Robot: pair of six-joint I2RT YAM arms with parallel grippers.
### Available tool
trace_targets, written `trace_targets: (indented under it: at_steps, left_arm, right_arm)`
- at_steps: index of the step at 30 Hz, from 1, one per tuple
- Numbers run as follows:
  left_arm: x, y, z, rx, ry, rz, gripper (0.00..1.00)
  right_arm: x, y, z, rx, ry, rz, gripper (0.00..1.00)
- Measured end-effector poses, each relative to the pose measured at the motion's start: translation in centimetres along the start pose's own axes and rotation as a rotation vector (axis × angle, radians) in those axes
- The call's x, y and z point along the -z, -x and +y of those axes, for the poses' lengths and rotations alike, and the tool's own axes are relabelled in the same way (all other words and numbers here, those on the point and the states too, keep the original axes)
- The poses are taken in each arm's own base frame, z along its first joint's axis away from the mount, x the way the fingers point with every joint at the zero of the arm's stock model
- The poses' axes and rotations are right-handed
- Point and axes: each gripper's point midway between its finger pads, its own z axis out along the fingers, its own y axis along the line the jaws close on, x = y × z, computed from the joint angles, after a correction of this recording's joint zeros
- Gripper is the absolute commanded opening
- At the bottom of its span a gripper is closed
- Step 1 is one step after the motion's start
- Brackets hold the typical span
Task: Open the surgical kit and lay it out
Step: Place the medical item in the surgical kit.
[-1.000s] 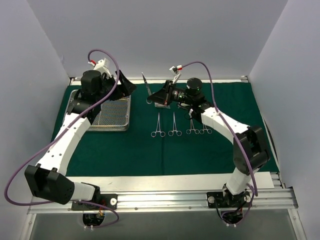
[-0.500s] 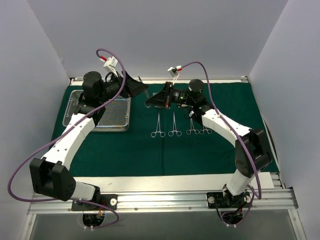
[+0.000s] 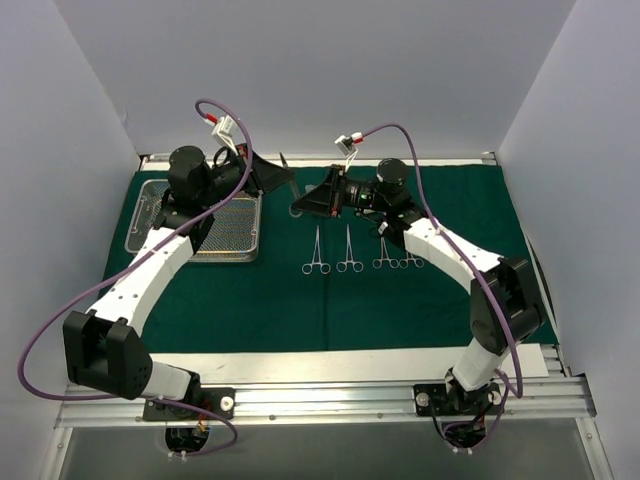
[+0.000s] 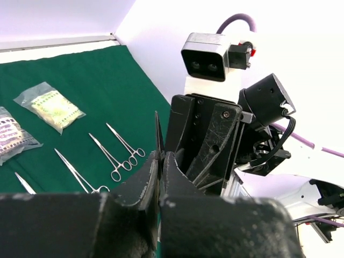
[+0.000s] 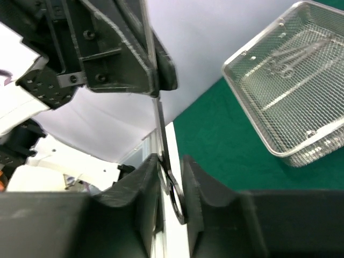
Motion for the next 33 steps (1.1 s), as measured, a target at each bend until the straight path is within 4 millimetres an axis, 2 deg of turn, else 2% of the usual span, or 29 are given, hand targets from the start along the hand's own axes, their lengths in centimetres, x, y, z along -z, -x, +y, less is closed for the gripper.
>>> trace_targets:
  at_steps: [4, 7, 10, 15, 19, 33]
  left_arm:
    - [0.0, -0.4, 0.5, 0.006, 0.017, 0.004, 0.02]
    - [-0.1, -0.4, 1.6, 0.0, 0.068, -0.01, 0.02]
    - [-0.3, -1.0, 2.6, -0.001, 0.136, -0.009, 0.02]
    - [-0.7, -2.5, 3.4, -0.008, 0.251, 0.017, 0.02]
    - [-0.8, -2.9, 3.4, -0.026, 0.335, 0.017, 0.02]
    - [-1.2, -3.6, 2.4, -0.069, 0.428, 0.021, 0.02]
  right_arm:
    - [0.4, -0.7, -1.0, 0.017, -0.06, 0.023, 0.37]
    - [1.1, -1.0, -1.9, 0.051, -0.147, 0.047, 0.43]
    - [2.0, -0.5, -2.5, 0.109, -0.247, 0.049, 0.48]
    - [4.2, 1.2, -2.3, 0.222, -0.401, 0.016, 0.49]
    - [5.1, 2.3, -2.2, 0.299, -0.5, -0.012, 0.49]
    - [3.8, 1.1, -2.3, 0.363, -0.556, 0.037, 0.46]
